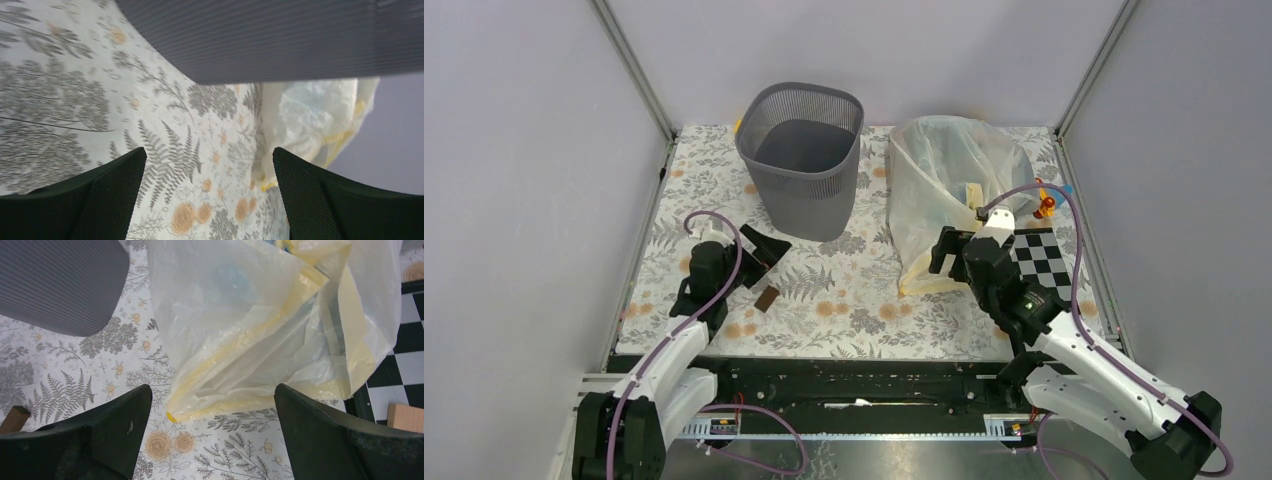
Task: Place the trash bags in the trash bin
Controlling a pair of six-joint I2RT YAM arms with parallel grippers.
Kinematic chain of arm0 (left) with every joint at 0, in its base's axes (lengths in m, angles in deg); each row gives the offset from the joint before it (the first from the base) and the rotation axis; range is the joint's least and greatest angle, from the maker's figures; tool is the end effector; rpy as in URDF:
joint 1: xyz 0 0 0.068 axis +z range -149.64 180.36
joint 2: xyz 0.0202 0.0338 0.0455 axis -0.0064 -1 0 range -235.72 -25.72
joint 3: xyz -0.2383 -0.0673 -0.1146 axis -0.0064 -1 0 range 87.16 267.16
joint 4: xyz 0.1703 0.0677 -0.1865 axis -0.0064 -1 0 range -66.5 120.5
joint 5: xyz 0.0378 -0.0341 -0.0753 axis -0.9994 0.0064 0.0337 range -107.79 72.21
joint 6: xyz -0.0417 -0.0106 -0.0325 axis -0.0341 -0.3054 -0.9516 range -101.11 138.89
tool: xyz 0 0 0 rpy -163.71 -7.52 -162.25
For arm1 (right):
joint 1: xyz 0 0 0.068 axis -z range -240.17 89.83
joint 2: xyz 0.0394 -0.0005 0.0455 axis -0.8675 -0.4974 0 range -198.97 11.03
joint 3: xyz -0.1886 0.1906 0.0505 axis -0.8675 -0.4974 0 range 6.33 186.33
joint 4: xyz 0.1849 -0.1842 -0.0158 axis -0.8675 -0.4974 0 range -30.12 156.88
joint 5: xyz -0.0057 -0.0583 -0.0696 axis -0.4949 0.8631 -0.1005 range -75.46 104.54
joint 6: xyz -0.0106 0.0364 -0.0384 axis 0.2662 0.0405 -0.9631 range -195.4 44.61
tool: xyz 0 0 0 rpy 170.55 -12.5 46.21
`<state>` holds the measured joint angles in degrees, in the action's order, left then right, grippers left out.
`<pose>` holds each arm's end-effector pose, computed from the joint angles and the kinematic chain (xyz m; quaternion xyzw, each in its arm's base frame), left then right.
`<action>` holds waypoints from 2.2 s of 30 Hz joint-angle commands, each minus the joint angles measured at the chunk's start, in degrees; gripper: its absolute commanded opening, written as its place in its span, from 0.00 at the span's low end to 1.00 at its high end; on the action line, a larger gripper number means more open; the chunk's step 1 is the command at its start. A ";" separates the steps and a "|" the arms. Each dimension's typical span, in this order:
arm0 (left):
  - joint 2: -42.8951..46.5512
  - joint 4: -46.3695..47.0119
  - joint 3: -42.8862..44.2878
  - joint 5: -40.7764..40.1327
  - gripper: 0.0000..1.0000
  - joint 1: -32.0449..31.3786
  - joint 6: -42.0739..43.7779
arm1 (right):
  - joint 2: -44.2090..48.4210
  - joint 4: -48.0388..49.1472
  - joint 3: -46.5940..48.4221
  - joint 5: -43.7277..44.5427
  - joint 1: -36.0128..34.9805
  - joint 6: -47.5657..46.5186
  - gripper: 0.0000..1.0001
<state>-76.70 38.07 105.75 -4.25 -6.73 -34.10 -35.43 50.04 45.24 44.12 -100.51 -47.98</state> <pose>0.1889 -0.0319 0.1925 -0.2677 0.7952 -0.3538 0.4133 0.1521 0.1060 0.2888 0.0459 0.8231 0.1139 0.5545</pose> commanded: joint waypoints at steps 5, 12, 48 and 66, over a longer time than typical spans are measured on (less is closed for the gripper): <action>2.19 4.71 -0.12 1.41 0.99 -10.77 4.81 | 1.63 2.23 -4.34 5.00 0.33 9.00 1.00; -2.21 8.63 2.53 -8.47 0.98 -27.99 12.01 | -1.70 3.97 -7.08 2.64 0.33 19.90 1.00; -63.42 -16.58 72.75 -27.36 0.92 -54.60 48.38 | 31.54 -6.53 1.53 14.29 30.14 9.87 0.97; -75.52 -20.57 86.74 -49.51 0.13 -54.28 50.79 | 33.21 -6.87 -1.34 4.36 30.14 11.39 0.72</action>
<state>-155.39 15.69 191.91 -47.11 -62.38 19.54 -1.51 42.43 45.64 53.83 -70.59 -37.20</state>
